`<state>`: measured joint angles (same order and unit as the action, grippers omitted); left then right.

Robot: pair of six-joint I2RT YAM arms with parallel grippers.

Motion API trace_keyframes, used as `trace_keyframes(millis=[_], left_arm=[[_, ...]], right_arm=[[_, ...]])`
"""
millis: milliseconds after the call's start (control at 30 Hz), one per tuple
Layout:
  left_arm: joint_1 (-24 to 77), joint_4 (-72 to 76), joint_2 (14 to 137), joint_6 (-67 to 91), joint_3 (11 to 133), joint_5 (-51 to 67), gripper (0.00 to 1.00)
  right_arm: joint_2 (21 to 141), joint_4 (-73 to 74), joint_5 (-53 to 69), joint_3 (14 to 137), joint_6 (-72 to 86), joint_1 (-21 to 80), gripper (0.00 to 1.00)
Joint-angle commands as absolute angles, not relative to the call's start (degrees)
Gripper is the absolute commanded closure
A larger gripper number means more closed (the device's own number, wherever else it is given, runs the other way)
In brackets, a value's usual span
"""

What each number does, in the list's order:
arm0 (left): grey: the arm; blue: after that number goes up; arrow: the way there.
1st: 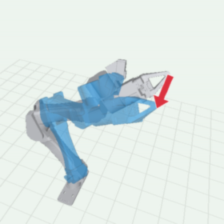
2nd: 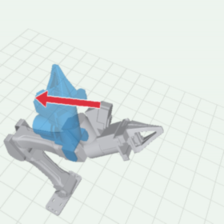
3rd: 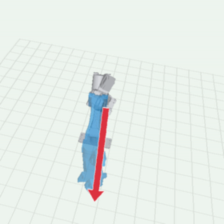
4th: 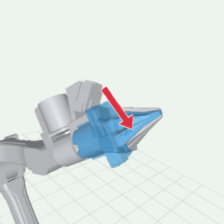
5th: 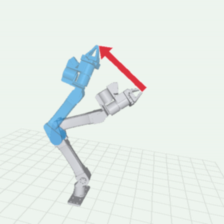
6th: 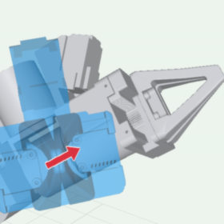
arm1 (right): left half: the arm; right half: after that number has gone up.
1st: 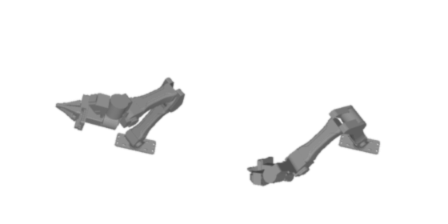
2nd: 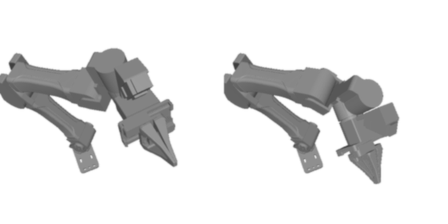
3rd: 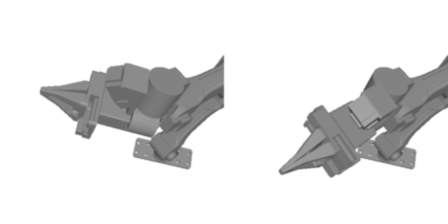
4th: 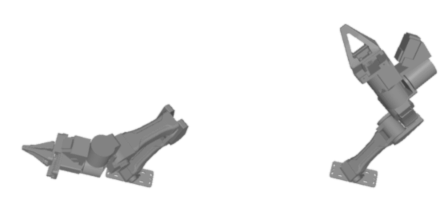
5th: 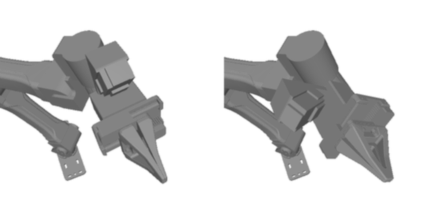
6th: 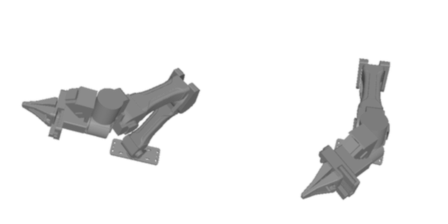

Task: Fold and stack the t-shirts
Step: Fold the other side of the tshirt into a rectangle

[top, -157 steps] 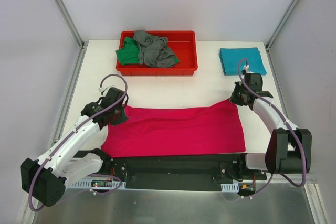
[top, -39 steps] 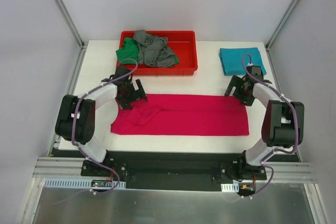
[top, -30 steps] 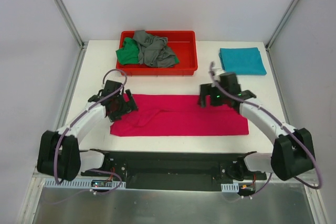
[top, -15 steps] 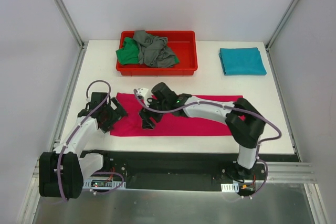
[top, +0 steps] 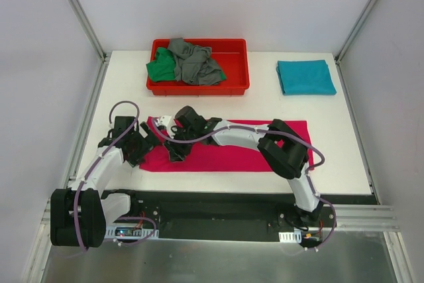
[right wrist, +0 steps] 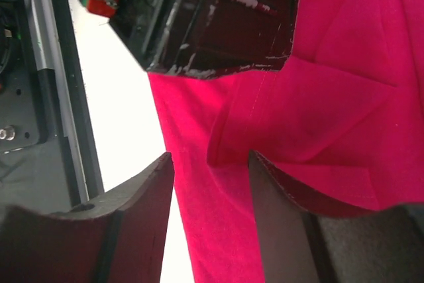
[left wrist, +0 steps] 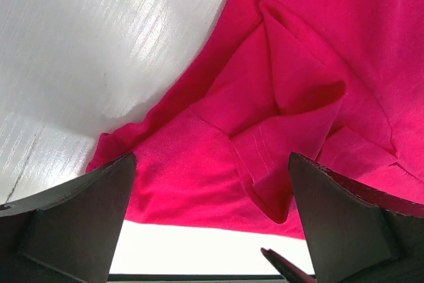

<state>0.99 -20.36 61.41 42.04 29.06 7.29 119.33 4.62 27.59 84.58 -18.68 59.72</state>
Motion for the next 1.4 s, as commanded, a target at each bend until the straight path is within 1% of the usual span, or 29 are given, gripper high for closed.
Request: trace_keyframes(millis=[0,67,133,167,267,300,400,467,567,900,1367], left_arm=[[-0.69,-20.30,62.14,41.92,27.42,8.26,0.01],[-0.79,-20.30,62.23,41.84,27.42,8.26,0.01],[-0.79,-20.30,62.14,41.66,27.42,8.17,0.01],[-0.79,-20.39,62.23,41.57,27.42,8.26,0.01],[-0.97,-20.30,62.23,41.57,27.51,8.26,0.01],[-0.79,-20.30,62.14,41.57,27.42,8.26,0.01],[-0.97,-20.30,62.23,41.40,27.42,8.17,0.01],[-0.97,-20.30,62.23,41.31,27.42,8.09,0.01],[-1.05,-20.30,62.14,41.22,27.42,7.91,0.01],[-1.23,-20.39,62.23,40.96,27.33,8.00,0.01],[-1.23,-20.74,61.79,40.96,27.51,7.29,0.01]], right_arm=[[120.76,6.41,26.55,88.42,-21.88,60.29,0.49],[121.29,6.59,25.40,88.68,-21.97,60.38,0.54],[121.73,7.55,25.05,89.21,-22.59,60.47,0.57],[121.73,7.73,24.44,89.38,-22.67,60.56,0.60],[121.73,8.44,24.08,89.30,-23.55,60.64,0.61],[121.55,8.44,23.82,89.12,-23.64,60.82,0.64],[121.46,8.88,22.94,89.03,-23.99,61.08,0.82],[121.03,8.79,23.12,88.86,-23.91,61.26,0.98],[119.10,7.74,23.03,87.19,-23.56,61.35,1.00],[111.89,7.91,22.06,81.04,-23.47,61.35,1.00],[109.69,10.81,21.80,77.78,-24.08,60.73,1.00]])
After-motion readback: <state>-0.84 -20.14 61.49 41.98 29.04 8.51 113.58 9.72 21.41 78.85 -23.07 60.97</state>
